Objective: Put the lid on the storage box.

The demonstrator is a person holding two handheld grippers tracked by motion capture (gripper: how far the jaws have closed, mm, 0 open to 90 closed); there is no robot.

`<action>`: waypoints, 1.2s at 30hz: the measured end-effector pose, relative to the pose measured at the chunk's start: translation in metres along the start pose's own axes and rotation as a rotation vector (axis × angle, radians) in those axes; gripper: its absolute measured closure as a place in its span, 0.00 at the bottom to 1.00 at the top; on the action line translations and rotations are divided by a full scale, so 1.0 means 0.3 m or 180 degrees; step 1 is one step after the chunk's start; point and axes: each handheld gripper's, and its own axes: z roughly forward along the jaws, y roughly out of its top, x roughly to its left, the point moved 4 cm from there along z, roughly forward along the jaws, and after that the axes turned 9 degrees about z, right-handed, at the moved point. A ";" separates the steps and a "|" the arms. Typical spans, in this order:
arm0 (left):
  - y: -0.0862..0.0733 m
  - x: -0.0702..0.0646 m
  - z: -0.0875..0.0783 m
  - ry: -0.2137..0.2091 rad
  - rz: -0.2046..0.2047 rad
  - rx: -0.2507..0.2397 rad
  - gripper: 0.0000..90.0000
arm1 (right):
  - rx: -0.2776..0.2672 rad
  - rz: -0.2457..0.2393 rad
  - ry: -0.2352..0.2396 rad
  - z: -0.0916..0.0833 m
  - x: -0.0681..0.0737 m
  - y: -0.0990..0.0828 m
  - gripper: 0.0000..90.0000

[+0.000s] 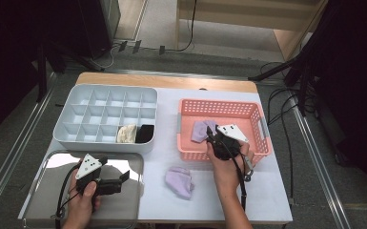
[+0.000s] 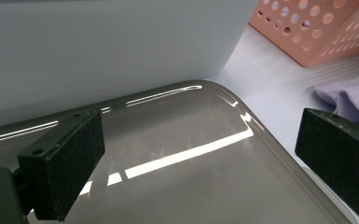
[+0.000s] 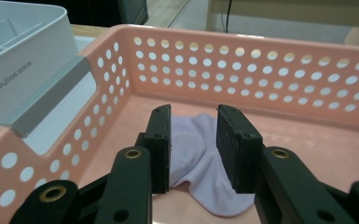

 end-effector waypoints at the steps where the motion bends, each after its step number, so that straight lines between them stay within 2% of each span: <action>1: 0.000 0.000 0.000 -0.0001 -0.0003 0.0000 0.02 | 0.0044 0.0081 0.0060 0.010 -0.003 0.001 0.74; 3: 0.000 0.001 0.000 -0.0003 -0.0007 -0.0002 0.02 | 0.0180 0.0217 0.0131 0.029 -0.010 0.002 0.74; 5: 0.000 0.001 0.000 -0.0006 -0.0006 0.0004 0.02 | 0.0285 0.0264 0.0143 0.043 -0.010 0.002 0.75; 7: 0.000 0.000 0.000 -0.0004 -0.0006 -0.0001 0.02 | 0.0443 0.0221 0.0111 0.063 -0.007 -0.001 0.80; 9: 0.000 0.001 0.000 -0.0005 -0.0006 0.0003 0.02 | 0.0639 0.0075 -0.0033 0.081 -0.007 -0.014 0.91; 11: 0.000 0.001 0.000 -0.0004 -0.0004 -0.0001 0.02 | 0.0791 0.0002 -0.0143 0.092 -0.004 -0.024 1.00; 14: 0.000 0.001 0.000 -0.0005 -0.0001 0.0000 0.02 | 0.0858 0.0020 -0.0139 0.103 0.002 -0.026 1.00; 21: 0.000 0.001 -0.001 -0.0010 -0.0001 -0.0002 0.02 | 0.0984 0.0319 0.0007 0.112 -0.012 -0.004 1.00; 23: 0.000 0.001 -0.001 -0.0012 0.0000 -0.0001 0.02 | 0.0989 0.0336 -0.0022 0.114 -0.017 0.004 0.93; 24: 0.000 0.001 -0.001 -0.0013 -0.0001 -0.0001 0.02 | 0.1024 0.0419 -0.0010 0.117 -0.019 0.011 0.90; 26: 0.000 0.001 -0.001 -0.0014 -0.0003 -0.0002 0.02 | 0.1193 0.0519 0.0009 0.130 -0.022 0.019 0.87; 28: 0.000 0.001 -0.001 -0.0014 -0.0002 -0.0002 0.02 | 0.1349 0.0556 0.0004 0.141 -0.025 0.025 0.85; 29: 0.000 0.001 -0.001 -0.0017 -0.0002 -0.0003 0.02 | 0.1446 0.0555 -0.0013 0.150 -0.025 0.025 0.83; 34: -0.001 0.001 -0.002 -0.0027 -0.0013 -0.0009 0.02 | 0.1615 0.0484 -0.0120 0.172 -0.018 0.035 0.77; 36: -0.001 0.000 -0.002 -0.0029 -0.0015 -0.0009 0.02 | 0.1768 0.0499 -0.0151 0.185 -0.017 0.034 0.77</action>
